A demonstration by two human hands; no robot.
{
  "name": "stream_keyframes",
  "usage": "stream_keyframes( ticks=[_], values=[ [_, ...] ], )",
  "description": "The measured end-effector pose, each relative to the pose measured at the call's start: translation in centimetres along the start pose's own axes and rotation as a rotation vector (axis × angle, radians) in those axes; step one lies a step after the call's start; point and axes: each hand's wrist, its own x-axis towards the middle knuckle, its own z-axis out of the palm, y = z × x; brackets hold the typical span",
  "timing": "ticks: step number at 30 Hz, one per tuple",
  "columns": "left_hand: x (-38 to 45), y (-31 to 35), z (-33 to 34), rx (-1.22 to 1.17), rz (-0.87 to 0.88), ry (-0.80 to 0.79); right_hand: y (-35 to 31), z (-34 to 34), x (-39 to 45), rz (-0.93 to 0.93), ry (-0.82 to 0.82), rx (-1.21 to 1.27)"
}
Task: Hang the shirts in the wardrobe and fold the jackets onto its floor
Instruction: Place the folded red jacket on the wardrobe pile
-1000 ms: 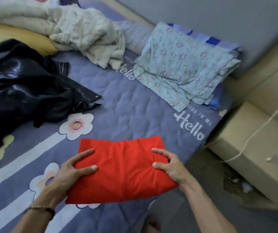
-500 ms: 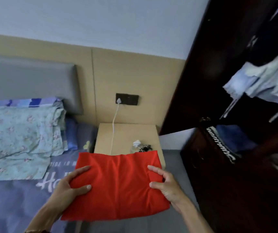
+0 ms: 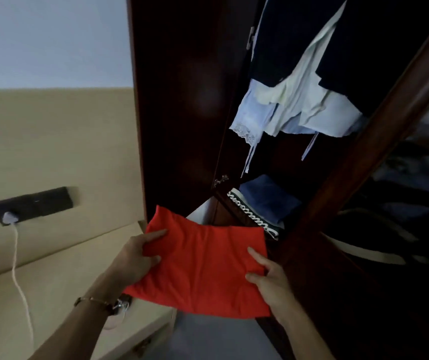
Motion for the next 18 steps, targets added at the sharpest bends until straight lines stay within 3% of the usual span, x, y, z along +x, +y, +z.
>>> stream_keyframes(
  ticks=[5, 10, 18],
  values=[
    [12.9, 3.3, 3.5, 0.087, 0.071, -0.109, -1.6, -0.7, 8.1, 0.023, 0.208, 0.008],
    [26.3, 6.3, 11.5, 0.177, 0.187, -0.209, -1.1, -2.7, 18.5, 0.030, 0.448, -0.072],
    [44.9, 5.8, 24.2, 0.085, 0.367, -0.249, 0.3, -6.4, 35.8, 0.105, 0.685, -0.348]
  ],
)
